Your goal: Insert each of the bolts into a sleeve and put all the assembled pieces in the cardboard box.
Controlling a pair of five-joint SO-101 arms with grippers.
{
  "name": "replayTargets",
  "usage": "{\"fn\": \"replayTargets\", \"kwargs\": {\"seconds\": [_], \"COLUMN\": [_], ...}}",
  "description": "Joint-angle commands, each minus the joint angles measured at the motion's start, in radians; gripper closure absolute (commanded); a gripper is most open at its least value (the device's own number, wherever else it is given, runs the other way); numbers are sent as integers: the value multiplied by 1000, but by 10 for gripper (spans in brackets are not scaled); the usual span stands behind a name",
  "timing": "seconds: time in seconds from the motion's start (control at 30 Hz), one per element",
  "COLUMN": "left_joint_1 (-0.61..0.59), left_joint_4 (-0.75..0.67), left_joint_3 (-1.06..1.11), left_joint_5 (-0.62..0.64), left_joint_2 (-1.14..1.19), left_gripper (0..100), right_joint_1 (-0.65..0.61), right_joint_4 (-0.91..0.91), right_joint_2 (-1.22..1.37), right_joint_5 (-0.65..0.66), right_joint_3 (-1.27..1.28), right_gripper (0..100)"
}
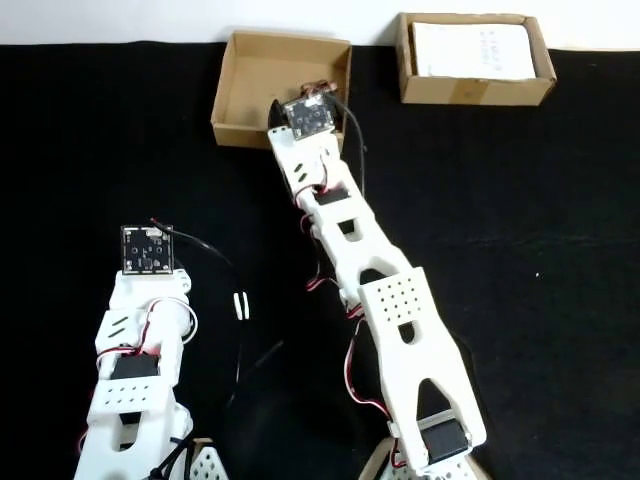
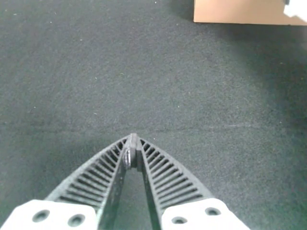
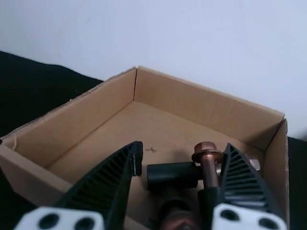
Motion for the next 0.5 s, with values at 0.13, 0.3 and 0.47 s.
{"fn": "replayTargets", "kwargs": {"seconds": [0.13,0.3,0.47], "left_joint_1": [-5,1,64], "left_joint_4": [-18,-14,20], "left_joint_3": [5,10,12], "left_joint_5": [-5,-6,-115], "left_joint_2": [-4,-7,-8], "left_gripper": [991,991,991], "right_joint_1": [-10,-4,2], "right_joint_4": [421,839,1310], "right_joint_2": [-361,-585,-849], "right_joint_5": [6,6,5], "right_joint_3": [-38,-45,-38], "right_gripper": [822,971,992]}}
